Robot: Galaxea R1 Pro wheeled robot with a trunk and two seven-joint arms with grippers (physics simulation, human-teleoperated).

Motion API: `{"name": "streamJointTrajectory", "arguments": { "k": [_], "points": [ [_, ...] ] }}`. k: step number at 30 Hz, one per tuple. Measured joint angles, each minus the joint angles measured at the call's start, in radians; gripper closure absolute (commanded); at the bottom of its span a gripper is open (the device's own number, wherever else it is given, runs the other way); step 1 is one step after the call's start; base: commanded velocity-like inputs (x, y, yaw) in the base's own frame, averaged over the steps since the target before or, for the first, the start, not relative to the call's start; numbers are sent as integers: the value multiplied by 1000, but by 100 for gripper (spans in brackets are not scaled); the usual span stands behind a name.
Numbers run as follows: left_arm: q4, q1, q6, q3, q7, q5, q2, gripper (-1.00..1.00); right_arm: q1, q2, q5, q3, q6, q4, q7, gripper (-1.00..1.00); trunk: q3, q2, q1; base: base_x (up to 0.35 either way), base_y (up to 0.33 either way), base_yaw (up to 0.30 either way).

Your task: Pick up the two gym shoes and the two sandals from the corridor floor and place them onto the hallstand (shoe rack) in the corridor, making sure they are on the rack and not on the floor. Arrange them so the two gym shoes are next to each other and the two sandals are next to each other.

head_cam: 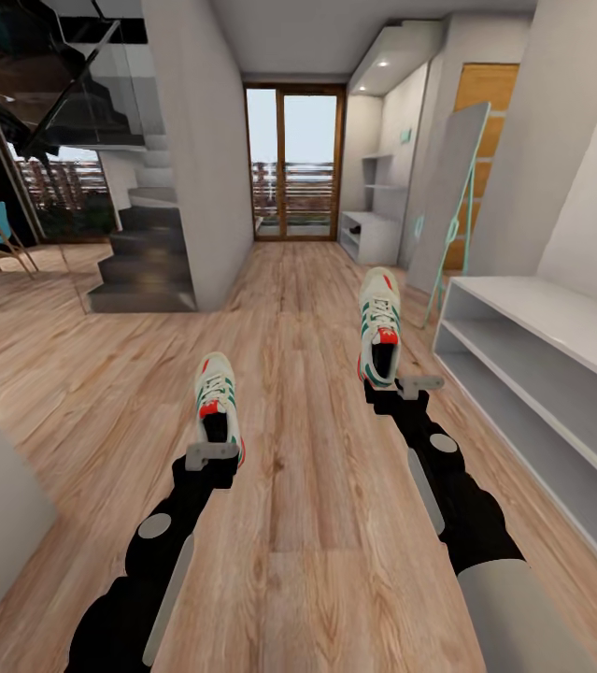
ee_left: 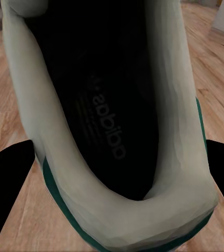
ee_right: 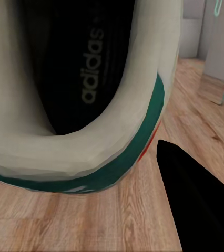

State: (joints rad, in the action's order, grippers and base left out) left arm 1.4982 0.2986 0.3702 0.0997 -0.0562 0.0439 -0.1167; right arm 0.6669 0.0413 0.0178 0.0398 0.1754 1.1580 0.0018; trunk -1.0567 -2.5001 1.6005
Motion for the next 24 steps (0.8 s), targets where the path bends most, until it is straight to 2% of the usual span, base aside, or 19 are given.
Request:
{"name": "streamJointTrajectory", "arguments": {
  "k": [24],
  "points": [
    [-1,0,0,1,0,0,0,100,0,0,0,0,0,0,0,100,0,0,0,345,0,0]
  ]
}}
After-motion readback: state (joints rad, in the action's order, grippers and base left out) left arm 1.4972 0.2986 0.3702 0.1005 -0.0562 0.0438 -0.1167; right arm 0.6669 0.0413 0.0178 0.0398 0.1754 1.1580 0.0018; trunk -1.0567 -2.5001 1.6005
